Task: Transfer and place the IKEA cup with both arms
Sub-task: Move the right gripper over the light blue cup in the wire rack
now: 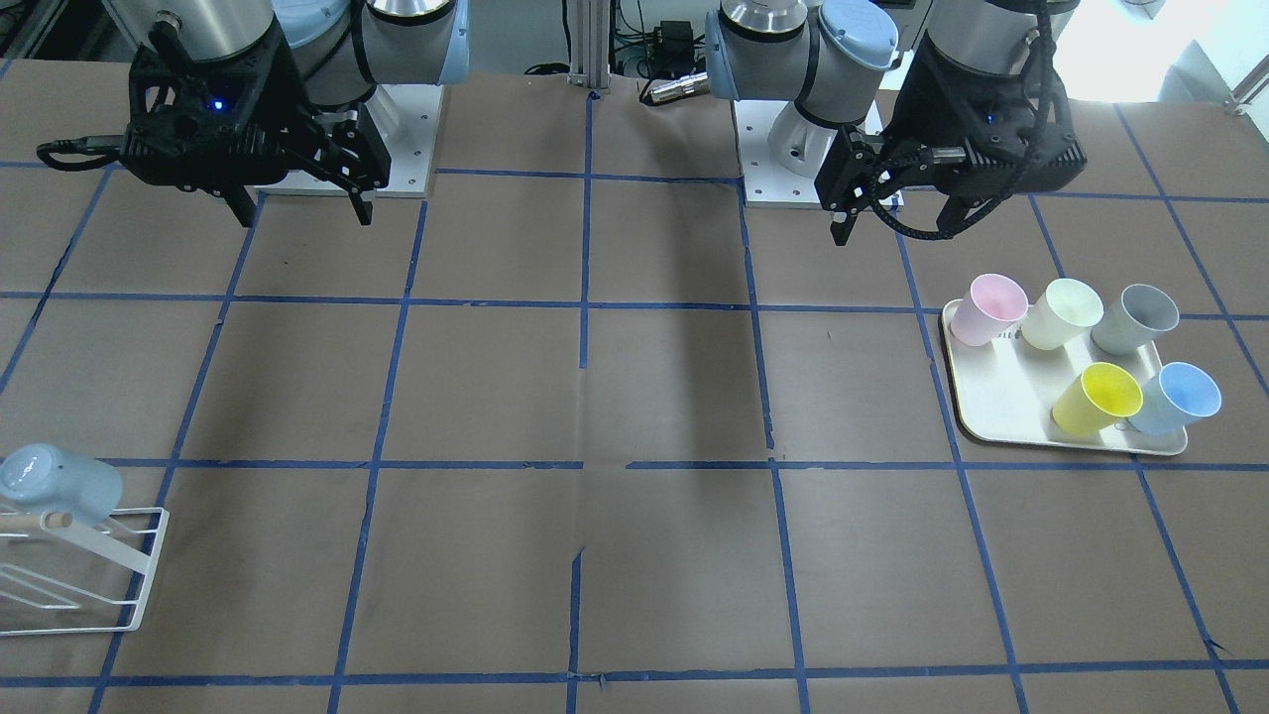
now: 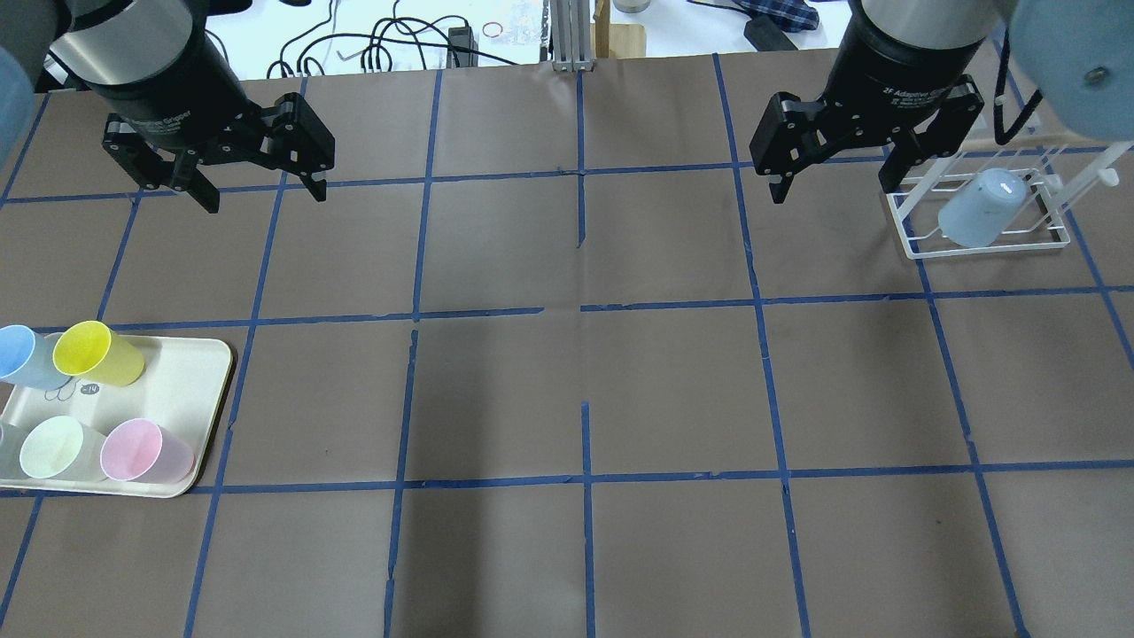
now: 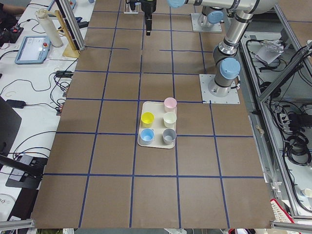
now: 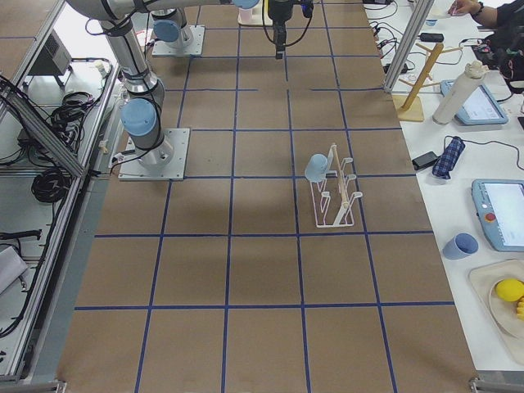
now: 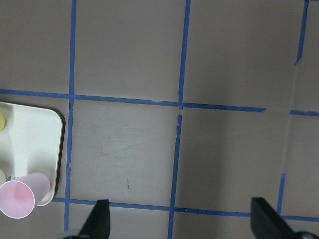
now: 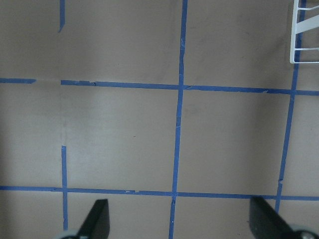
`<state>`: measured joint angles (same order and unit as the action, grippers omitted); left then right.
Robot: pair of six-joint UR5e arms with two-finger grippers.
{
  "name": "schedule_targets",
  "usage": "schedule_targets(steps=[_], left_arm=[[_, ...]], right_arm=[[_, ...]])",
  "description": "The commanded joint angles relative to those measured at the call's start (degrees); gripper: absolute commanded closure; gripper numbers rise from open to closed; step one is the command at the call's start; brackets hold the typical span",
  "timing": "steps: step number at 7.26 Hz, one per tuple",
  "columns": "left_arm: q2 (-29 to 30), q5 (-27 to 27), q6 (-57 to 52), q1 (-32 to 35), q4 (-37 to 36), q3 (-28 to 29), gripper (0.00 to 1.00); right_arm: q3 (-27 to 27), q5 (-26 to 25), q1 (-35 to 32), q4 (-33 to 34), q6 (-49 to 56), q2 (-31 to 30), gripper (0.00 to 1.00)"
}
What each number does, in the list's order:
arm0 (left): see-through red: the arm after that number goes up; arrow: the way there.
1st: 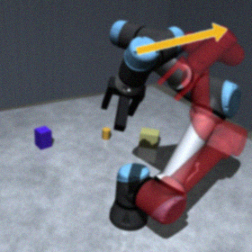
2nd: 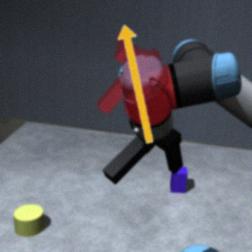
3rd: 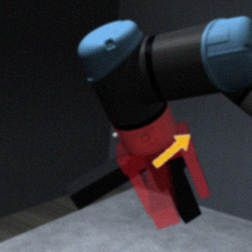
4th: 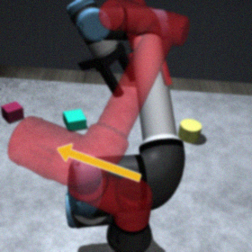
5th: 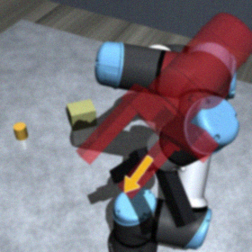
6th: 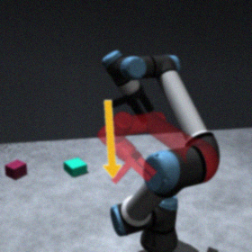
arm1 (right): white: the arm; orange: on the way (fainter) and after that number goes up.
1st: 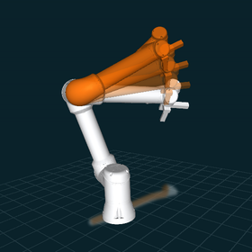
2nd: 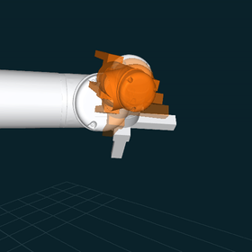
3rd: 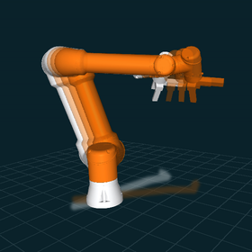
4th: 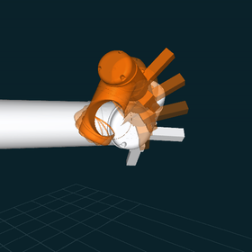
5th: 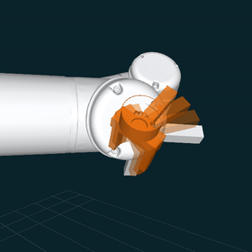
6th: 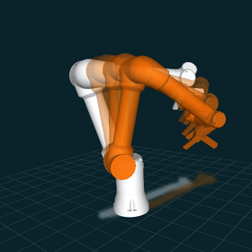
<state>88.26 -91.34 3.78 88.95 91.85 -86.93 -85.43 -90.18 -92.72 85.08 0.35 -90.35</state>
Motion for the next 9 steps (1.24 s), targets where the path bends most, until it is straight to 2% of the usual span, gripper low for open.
schedule_targets(steps=[1, 4, 7, 9], left_arm=[[0.1, 0.0, 0.0, 0.0, 0.0, -0.1, 0.0], [0.0, 0.1, 0.0, 0.0, 0.0, -0.1, 0.0], [-0.2, 0.1, 0.1, 0.2, 0.1, -0.1, 0.0], [-0.1, 0.2, 0.1, 0.2, 0.0, -0.1, 0.0]], right_arm=[[0.0, 0.0, 0.0, -0.1, 0.0, 0.0, 0.0], [0.1, 0.0, 0.2, 0.1, 0.1, 0.2, 0.0], [-0.5, -0.3, 1.5, 5.2, 0.1, 0.7, 0.0], [-0.6, -0.2, 8.6, 5.6, 3.9, 0.6, 0.0]])
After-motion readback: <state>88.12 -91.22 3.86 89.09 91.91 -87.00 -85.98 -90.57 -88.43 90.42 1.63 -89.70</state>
